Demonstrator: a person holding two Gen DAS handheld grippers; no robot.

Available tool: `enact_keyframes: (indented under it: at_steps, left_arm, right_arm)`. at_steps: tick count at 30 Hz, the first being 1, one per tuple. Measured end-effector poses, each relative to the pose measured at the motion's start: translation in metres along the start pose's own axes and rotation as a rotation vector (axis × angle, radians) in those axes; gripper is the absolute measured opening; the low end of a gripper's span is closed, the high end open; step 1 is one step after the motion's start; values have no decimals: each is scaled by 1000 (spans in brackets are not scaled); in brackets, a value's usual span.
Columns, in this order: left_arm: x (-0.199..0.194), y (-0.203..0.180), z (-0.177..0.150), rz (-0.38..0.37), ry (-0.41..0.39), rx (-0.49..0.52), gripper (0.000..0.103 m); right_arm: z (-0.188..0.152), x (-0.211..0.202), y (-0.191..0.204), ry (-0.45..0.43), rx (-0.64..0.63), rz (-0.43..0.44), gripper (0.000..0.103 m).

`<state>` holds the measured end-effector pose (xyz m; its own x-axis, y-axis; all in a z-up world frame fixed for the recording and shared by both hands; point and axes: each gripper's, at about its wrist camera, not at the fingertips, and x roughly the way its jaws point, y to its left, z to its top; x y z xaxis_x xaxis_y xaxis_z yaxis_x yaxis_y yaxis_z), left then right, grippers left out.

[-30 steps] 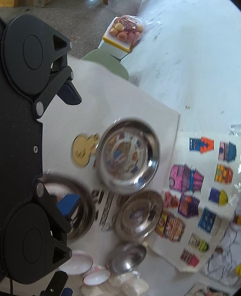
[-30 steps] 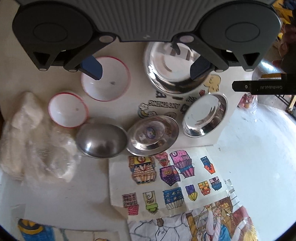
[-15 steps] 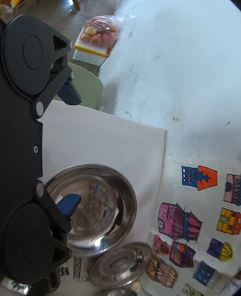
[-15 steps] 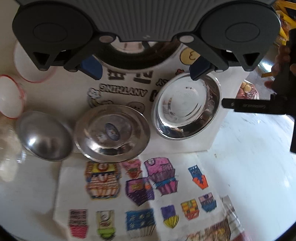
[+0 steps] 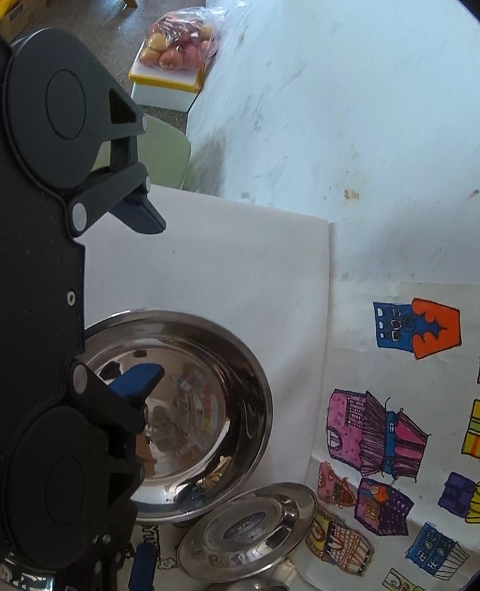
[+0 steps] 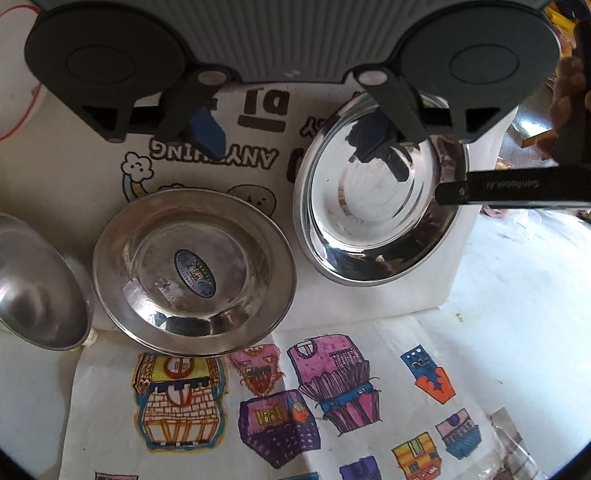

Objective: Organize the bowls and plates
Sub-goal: 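Move both grippers to the large steel plate's rim and close them, then lift the large plate with both grippers and carry it over the medium plate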

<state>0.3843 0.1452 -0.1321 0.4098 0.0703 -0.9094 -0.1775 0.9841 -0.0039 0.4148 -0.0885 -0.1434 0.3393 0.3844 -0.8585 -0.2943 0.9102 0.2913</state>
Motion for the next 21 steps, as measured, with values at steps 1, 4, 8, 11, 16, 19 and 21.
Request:
enact_keyframes:
  at_steps: [1, 4, 8, 11, 16, 19, 21]
  left_arm:
    - [0, 0, 0, -6, 1, -4, 76]
    - [1, 0, -2, -21, 9, -5, 67]
    - [5, -2, -4, -37, 29, -8, 46]
    - [8, -1, -4, -48, 38, -20, 40]
    - [12, -4, -6, -71, 57, 0, 25]
    - [12, -6, -7, -74, 53, 16, 21]
    - [12, -6, -7, -75, 51, 20, 21]
  right_arm:
    - [1, 1, 1, 1, 6, 6, 80]
    - [1, 5, 2, 5, 19, 22, 73]
    - [0, 9, 6, 12, 22, 31, 66]
    - [-1, 12, 8, 17, 24, 37, 62]
    - [-1, 15, 6, 33, 17, 42, 49]
    - [1, 18, 4, 31, 9, 43, 40]
    - [4, 20, 3, 31, 6, 42, 35]
